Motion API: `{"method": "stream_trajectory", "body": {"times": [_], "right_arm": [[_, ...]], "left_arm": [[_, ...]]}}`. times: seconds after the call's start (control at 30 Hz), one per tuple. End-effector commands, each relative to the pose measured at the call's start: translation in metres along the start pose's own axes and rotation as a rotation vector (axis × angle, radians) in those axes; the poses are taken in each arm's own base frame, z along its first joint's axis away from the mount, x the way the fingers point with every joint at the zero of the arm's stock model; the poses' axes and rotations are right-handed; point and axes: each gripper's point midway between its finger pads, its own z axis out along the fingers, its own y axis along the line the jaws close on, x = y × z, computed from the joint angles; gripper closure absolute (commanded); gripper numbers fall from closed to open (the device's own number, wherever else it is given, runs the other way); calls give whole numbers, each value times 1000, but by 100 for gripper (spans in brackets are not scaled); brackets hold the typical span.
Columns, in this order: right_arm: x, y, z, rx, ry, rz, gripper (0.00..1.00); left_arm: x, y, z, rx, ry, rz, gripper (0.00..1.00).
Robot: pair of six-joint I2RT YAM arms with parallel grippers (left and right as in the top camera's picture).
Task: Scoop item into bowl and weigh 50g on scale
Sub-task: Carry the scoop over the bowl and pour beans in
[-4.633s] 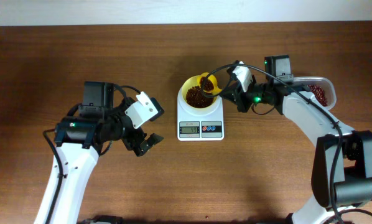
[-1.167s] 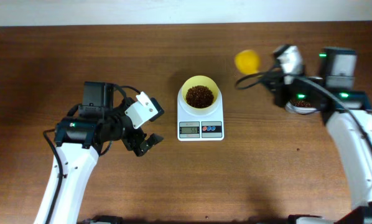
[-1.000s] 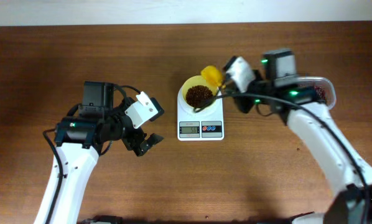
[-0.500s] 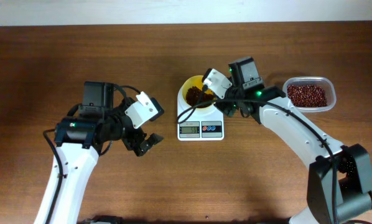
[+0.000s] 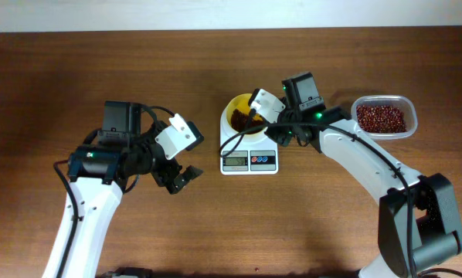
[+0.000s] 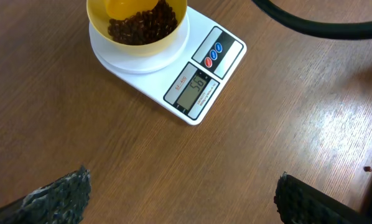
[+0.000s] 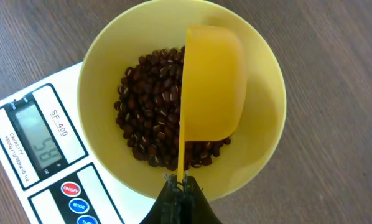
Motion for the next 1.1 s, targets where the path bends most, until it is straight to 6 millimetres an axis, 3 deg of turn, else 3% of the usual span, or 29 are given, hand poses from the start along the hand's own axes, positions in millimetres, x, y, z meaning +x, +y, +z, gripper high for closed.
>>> {"method": "stream_trajectory", "body": {"times": [0.0,0.2,0.3,0.43,0.77,0.87,0.97,1.07], "right_arm": [[0,9,2,-38,5,41,96],[3,10,3,-47,16,53,96],[3,10,3,-45,20,178,96],[-8,24,2,-135,-35,191,96],[-10,29,1,-163,-41,271,96],[-9,30,1,-172,-27,368,96],[-20,45,-4,-275,-78,369,96],[-23,48,-5,-295,-88,370,96]], "left_arm": [[2,0,0,1,0,7,1],[2,0,0,1,0,7,1],[2,0,0,1,0,7,1],[2,0,0,1,0,7,1],[2,0,0,1,1,7,1],[2,0,0,1,0,7,1],[2,0,0,1,0,7,1],[2,0,0,1,0,6,1]]}}
